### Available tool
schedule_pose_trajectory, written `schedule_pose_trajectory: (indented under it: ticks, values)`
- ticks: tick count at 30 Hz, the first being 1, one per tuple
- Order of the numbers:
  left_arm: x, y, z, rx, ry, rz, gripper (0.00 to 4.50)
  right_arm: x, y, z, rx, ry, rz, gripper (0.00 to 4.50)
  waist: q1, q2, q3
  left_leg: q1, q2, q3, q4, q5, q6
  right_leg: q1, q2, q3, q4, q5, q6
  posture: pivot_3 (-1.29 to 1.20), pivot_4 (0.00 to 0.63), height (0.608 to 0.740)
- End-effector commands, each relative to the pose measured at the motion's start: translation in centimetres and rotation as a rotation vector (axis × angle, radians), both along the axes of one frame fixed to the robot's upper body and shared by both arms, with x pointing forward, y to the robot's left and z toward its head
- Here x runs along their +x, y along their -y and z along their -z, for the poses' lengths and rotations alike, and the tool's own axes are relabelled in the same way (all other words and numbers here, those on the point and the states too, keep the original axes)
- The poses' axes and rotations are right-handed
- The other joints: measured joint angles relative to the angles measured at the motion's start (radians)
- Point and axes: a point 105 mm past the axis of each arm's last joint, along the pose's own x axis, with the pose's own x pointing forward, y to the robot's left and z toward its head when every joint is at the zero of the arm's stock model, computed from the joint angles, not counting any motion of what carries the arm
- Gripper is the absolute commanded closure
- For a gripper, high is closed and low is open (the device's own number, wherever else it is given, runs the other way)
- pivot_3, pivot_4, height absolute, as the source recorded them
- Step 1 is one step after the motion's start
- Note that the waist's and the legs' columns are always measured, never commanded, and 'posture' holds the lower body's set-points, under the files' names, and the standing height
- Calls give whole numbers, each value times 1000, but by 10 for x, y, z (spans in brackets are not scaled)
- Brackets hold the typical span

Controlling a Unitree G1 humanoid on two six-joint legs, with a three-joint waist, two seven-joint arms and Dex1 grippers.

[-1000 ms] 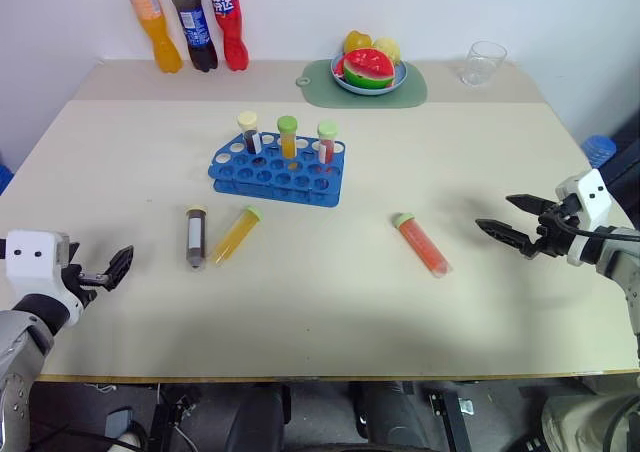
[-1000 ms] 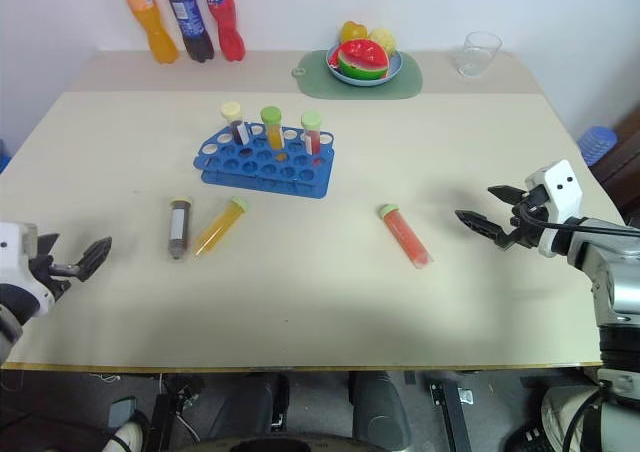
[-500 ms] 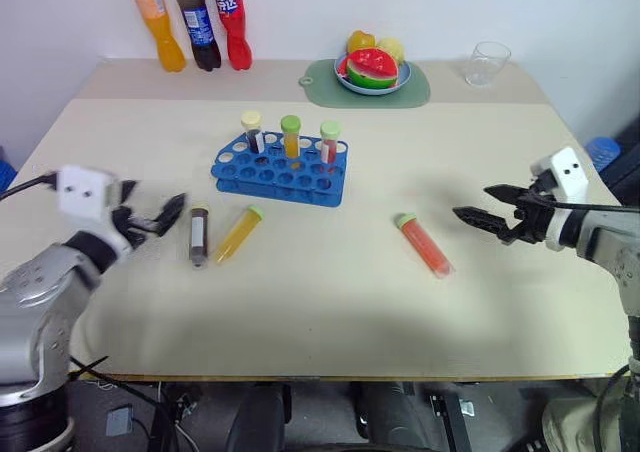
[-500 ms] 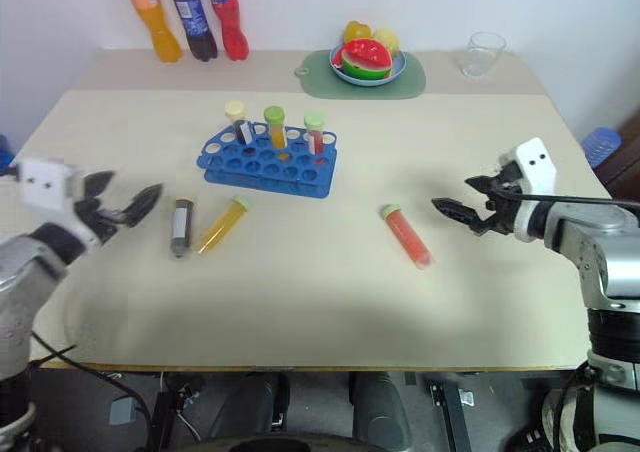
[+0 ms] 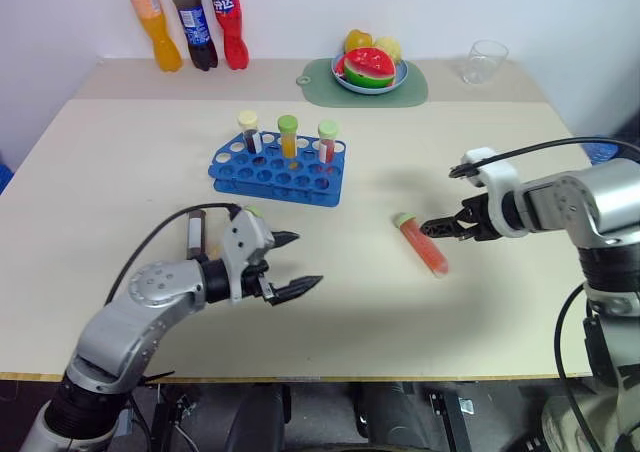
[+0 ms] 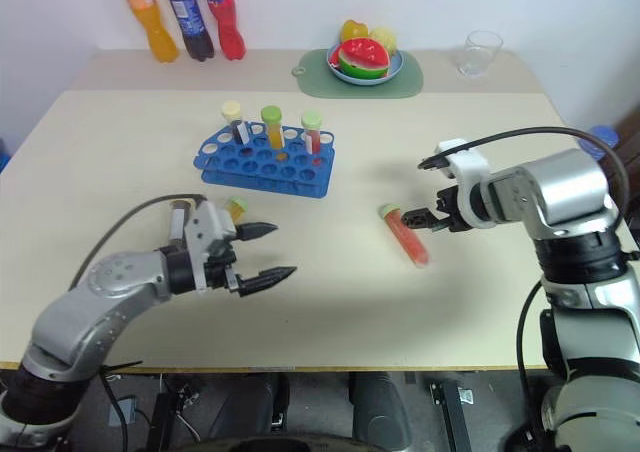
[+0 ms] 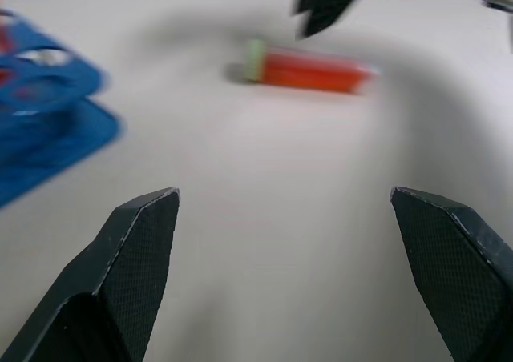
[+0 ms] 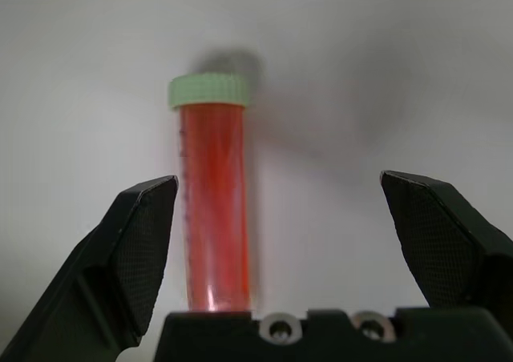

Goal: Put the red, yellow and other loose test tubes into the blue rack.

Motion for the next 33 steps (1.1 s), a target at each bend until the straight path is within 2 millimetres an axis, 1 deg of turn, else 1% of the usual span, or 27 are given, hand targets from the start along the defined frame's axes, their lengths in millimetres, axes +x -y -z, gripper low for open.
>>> schedule_pose_trajectory:
  ticks: [1,5,11,13,14,17,19,20,23,26,28,29,31,33]
  values:
    - [-13,13,-8,-21,52,52,174,3,-2,-3,-28,-28,-9,0,0,0,0,-2,0,0,0,0,0,-1,0,0,0,0,0,0,150,734]
    - [-21,15,-1,-9,43,60,174,6,-12,-1,-23,-83,-39,0,-2,0,0,-5,0,0,1,0,0,-4,-1,0,0,0,0,0,150,734]
    - [-22,16,1,-8,46,52,174,8,-24,5,-27,-122,-66,0,-3,0,0,-4,0,0,1,0,0,-4,0,0,0,0,0,0,150,734]
    - [-20,16,0,-12,51,44,0,10,-24,7,-36,-129,-56,562,-3,0,0,-5,0,0,1,0,0,-4,0,0,0,0,0,0,150,734]
    - [-20,16,0,-13,51,42,0,10,-24,8,-40,-131,-54,927,-4,0,0,-5,0,0,1,0,0,-4,0,0,0,0,0,0,150,734]
    - [-21,16,1,-14,50,40,0,10,-24,8,-47,-131,-54,2380,-3,0,0,-5,0,-1,1,0,0,-4,0,0,0,0,0,0,150,734]
    - [-20,15,1,-14,50,39,0,10,-24,7,-55,-123,-62,3454,-3,0,0,-5,0,-1,1,0,0,-4,0,0,0,0,0,0,150,734]
    - [-20,15,1,-15,51,36,0,9,-24,7,-61,-119,-64,3731,-3,0,0,-5,0,-1,1,0,0,-4,0,-1,0,0,0,0,150,734]
    - [-17,14,-1,-32,51,24,0,8,-24,4,-56,-100,-75,3731,-3,0,0,-5,0,-1,1,0,0,-4,0,-1,0,0,0,0,150,734]
    - [-15,11,-1,-40,49,7,0,7,-27,-3,-39,-53,-92,3731,-3,0,0,-5,0,-1,1,0,0,-4,0,-1,0,0,0,0,150,734]
    - [-14,8,-1,-46,46,-15,0,9,-37,-15,-28,105,-216,3731,-1,0,0,-6,0,-2,1,0,0,-5,0,-1,0,0,0,0,150,734]
    - [-10,3,0,-61,42,-56,0,8,-52,-28,36,251,-323,3731,1,0,0,-6,0,-2,1,0,0,-5,0,-1,0,0,0,0,150,734]
    - [-3,-7,1,-76,43,-122,0,1,-72,-49,133,480,-458,3731,0,1,0,-8,0,-4,1,0,1,-5,0,-3,-2,0,0,0,150,734]
    - [9,-21,3,-83,70,-222,0,-8,-90,-62,248,690,-542,3731,-2,0,0,-8,0,-4,1,0,1,-5,0,-3,-1,0,1,0,150,734]
